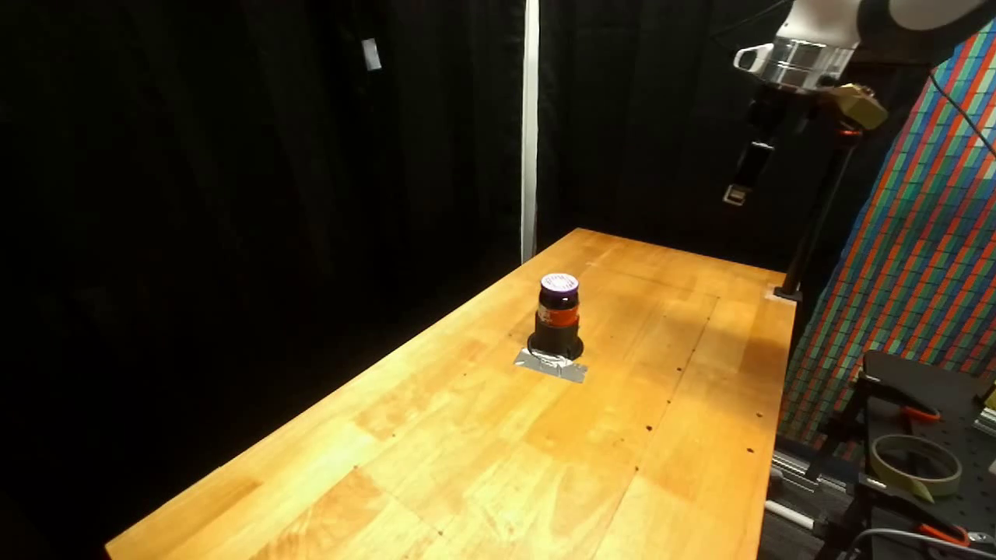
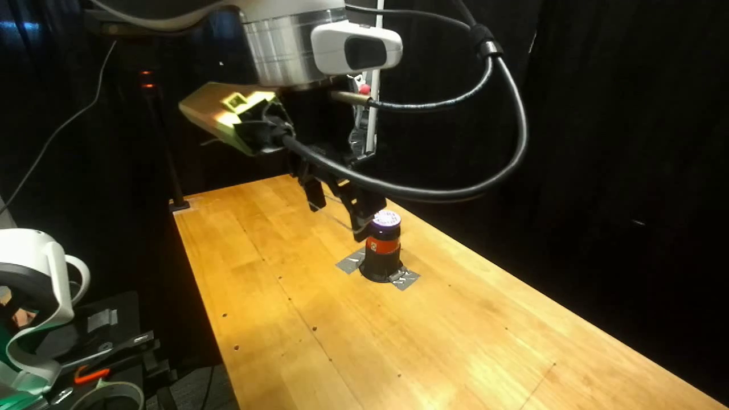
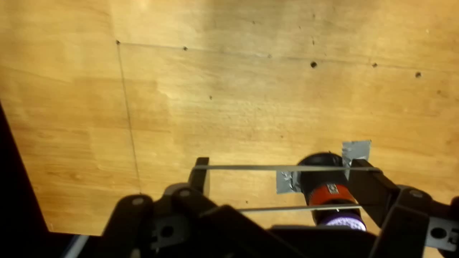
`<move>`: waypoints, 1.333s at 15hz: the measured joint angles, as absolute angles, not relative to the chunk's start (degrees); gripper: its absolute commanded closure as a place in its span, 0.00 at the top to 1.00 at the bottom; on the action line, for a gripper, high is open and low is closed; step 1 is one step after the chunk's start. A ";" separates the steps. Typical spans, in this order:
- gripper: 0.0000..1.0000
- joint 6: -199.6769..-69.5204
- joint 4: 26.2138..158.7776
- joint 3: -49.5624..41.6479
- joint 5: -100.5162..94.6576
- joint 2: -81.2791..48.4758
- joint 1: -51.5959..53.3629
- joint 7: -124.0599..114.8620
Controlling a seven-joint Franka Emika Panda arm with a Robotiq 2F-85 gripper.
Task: Put the rubber band around the jar
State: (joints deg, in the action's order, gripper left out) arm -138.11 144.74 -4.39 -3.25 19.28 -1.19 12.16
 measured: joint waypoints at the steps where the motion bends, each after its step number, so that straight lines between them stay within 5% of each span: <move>1: 1.00 -139.91 142.72 -4.59 0.69 16.81 0.35 13.01; 6: 1.00 -142.92 128.87 -3.62 15.66 1.10 5.72 16.44; 20: 1.00 -135.60 97.01 1.99 8.38 -33.00 4.21 8.12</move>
